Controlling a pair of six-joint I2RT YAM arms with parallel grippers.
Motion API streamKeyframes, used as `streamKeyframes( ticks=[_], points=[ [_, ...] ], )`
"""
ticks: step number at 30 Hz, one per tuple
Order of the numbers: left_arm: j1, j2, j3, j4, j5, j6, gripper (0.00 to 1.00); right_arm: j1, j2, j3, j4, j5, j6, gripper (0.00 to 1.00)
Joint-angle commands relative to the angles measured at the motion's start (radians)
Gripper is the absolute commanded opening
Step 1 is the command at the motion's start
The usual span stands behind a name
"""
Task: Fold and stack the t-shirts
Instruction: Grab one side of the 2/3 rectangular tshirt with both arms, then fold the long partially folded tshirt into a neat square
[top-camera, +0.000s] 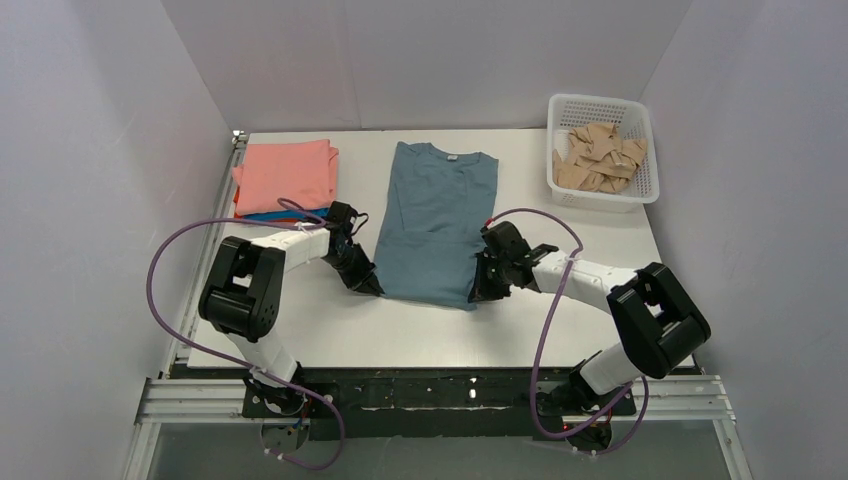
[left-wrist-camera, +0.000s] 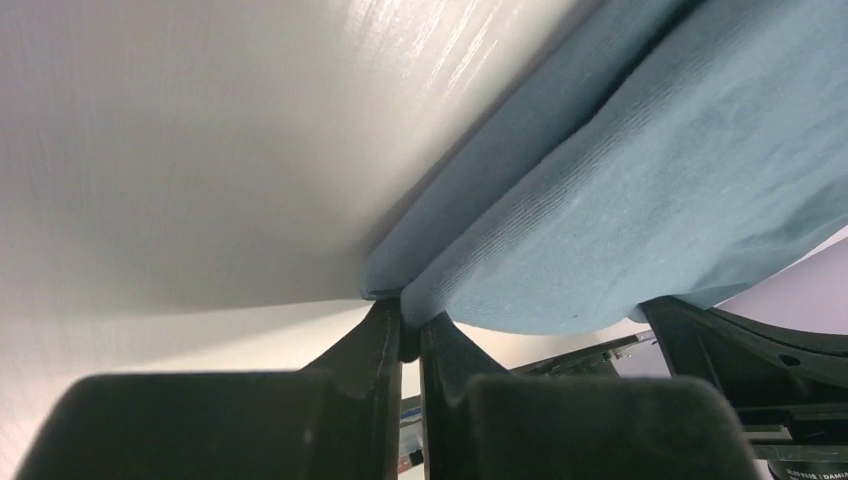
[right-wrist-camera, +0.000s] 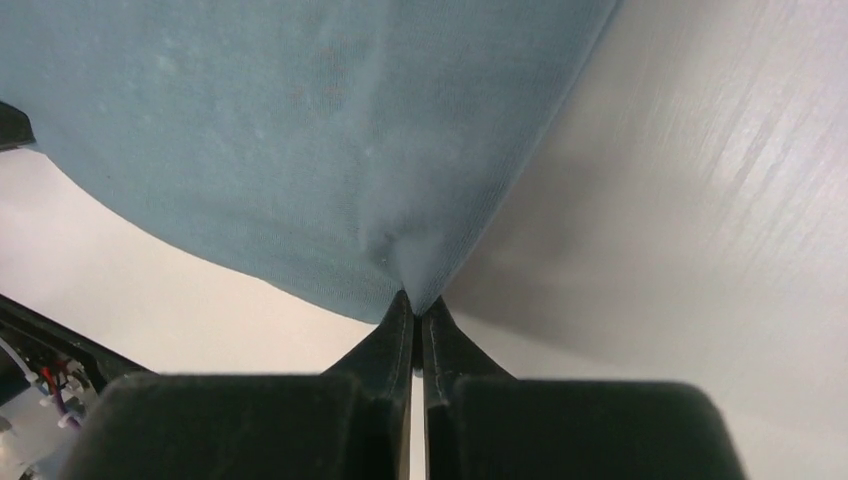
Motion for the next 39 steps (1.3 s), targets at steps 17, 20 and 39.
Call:
streamKeyframes(
  ticks=[17, 20, 39],
  points=[
    [-0.070, -0.986, -0.292, -0.700, -0.241, -0.074, 0.00, 0.130, -0.440, -0.001, -0.504, -0.519, 0.022, 0.01],
    [-0.073, -1.028, -0.232, -0.751, -0.216, -0.074, 0.00, 0.130, -0.460, 0.015, -0.498, -0.618, 0.018, 0.01],
    [-0.060, -0.479, 0.257, -0.481, -0.246, 0.092, 0.00, -0.239, -0.256, 0.338, -0.631, -0.681, -0.217, 0.01]
  ],
)
